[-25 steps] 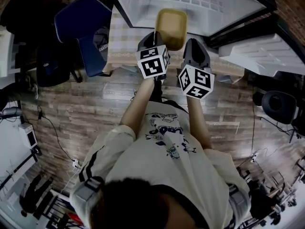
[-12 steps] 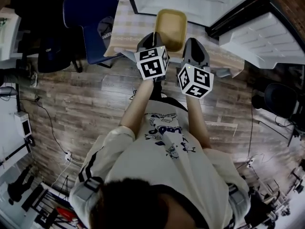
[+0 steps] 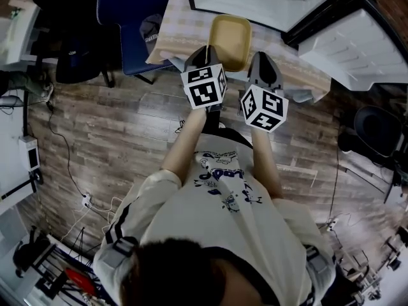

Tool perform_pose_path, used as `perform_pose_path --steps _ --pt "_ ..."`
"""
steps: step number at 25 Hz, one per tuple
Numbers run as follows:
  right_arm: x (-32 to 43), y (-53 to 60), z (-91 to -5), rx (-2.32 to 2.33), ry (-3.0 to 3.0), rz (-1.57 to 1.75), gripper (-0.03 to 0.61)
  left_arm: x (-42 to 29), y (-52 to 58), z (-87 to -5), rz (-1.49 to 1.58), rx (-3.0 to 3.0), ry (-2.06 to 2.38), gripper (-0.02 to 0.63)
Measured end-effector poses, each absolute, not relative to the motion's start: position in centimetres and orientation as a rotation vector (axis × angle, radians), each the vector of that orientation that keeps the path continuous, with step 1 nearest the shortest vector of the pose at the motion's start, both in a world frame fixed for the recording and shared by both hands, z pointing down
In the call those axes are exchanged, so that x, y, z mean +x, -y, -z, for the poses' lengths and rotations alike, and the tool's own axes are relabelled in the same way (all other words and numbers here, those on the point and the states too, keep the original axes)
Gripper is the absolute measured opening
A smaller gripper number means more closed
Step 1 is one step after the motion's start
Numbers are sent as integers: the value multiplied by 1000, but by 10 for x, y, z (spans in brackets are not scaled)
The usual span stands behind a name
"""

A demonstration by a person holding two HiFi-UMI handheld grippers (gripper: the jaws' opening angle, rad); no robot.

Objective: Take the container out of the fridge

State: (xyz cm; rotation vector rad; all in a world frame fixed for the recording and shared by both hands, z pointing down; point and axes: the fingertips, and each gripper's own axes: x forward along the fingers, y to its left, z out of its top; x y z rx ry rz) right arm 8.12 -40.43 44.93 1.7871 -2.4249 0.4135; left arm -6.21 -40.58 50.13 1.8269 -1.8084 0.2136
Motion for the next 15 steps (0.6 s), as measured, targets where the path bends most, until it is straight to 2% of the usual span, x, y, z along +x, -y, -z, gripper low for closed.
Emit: perform_pose_path --steps 15 --pt "82 408 -452 1795 2409 -412 43 -65 400 -504 -211 1812 1816 29"
